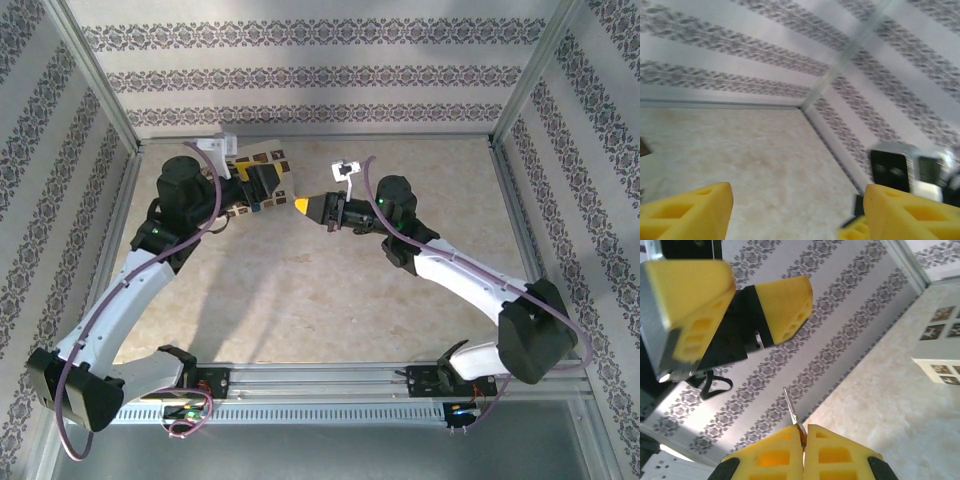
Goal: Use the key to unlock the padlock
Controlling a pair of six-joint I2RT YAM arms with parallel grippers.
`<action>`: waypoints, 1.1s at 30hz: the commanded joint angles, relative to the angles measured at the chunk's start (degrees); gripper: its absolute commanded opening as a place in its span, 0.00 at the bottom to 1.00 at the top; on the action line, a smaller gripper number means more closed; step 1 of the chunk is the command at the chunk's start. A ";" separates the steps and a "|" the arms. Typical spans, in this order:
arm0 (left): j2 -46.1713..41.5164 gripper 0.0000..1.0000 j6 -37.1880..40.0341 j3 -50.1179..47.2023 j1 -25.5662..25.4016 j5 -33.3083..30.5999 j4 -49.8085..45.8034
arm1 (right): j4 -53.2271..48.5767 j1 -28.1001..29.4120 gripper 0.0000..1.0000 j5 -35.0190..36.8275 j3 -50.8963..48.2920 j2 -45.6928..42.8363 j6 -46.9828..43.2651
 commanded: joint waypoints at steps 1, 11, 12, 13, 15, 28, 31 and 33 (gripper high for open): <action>3.09 0.72 4.81 3.58 1.14 -7.14 -8.42 | -8.72 -0.64 0.00 4.56 -0.70 -3.84 -7.79; 26.88 0.76 16.55 18.70 1.25 -18.23 -23.30 | -30.38 -0.30 0.00 17.45 0.99 -11.54 -20.55; 28.98 0.76 16.93 20.29 1.17 -18.56 -23.96 | -31.61 -0.29 0.00 18.28 0.97 -12.00 -21.08; 31.29 0.76 17.26 22.06 1.21 -19.09 -24.64 | -32.44 -0.29 0.00 19.02 0.85 -12.53 -21.56; 35.52 0.77 17.73 25.22 1.23 -19.92 -25.69 | -33.43 -0.29 0.00 20.07 0.34 -13.57 -21.82; 59.36 0.84 20.98 49.48 1.99 -21.00 -35.19 | -37.10 -0.38 0.00 23.57 -1.18 -16.16 -22.08; 63.76 0.85 21.42 55.34 2.20 -19.80 -38.30 | -37.46 -0.36 0.00 23.75 -1.27 -16.29 -22.08; 66.16 0.85 21.47 58.42 2.20 -18.98 -40.21 | -37.75 -0.38 0.00 24.05 -1.37 -16.45 -22.08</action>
